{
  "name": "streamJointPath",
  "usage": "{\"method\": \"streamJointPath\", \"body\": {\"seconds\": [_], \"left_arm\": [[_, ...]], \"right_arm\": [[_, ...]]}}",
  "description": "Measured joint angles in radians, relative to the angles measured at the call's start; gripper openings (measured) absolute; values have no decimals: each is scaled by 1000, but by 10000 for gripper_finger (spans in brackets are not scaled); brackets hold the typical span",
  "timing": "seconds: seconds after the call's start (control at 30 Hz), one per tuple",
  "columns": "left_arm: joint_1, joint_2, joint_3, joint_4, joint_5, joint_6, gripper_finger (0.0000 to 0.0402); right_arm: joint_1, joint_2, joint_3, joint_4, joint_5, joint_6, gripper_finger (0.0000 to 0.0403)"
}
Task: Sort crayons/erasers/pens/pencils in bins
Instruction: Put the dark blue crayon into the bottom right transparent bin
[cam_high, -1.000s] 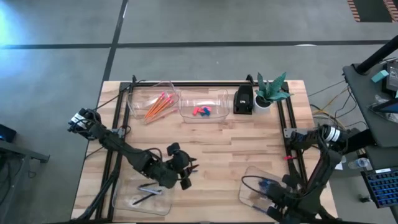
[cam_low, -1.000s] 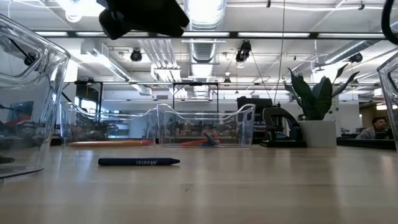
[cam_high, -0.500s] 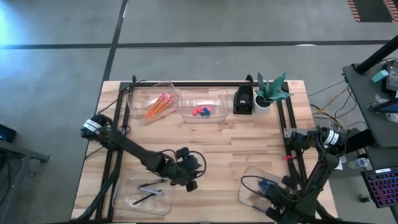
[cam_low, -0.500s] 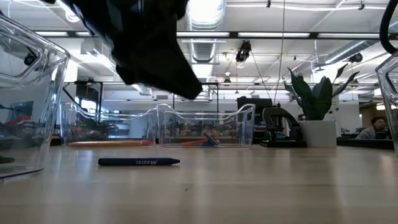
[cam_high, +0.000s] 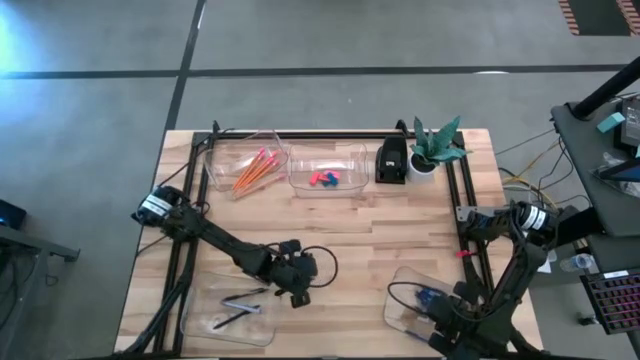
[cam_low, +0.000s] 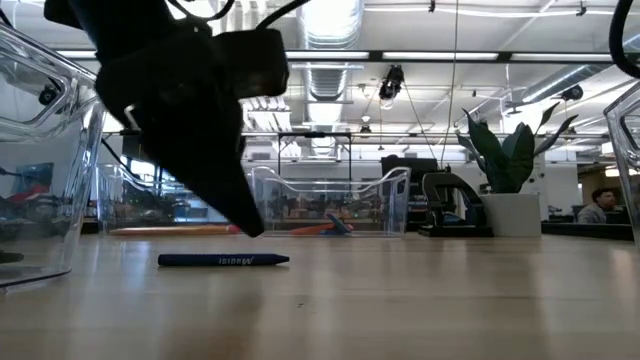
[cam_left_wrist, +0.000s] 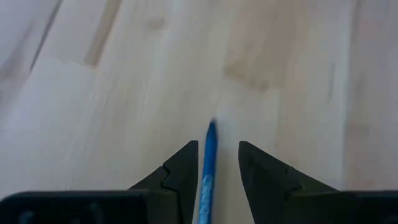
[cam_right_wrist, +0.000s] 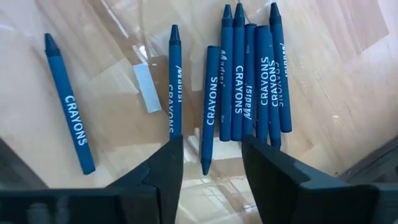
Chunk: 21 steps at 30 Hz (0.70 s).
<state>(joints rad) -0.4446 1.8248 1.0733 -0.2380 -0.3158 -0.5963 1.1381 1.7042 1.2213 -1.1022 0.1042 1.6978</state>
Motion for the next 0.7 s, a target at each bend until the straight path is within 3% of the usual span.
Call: {"method": "streamJointPath", "body": {"seconds": [0.37,0.5,0.7], "left_arm": [[0,7,0,-102,30,-2,101],[0,7,0,-111,97,-3,100],[3,10,-24,-110,119,-3,99]], "right_arm": [[0,-65,0,-35,1,-23,176],[0,-69,0,-53,1,-23,176],[0,-72,0,-77,2,-25,176]]}}
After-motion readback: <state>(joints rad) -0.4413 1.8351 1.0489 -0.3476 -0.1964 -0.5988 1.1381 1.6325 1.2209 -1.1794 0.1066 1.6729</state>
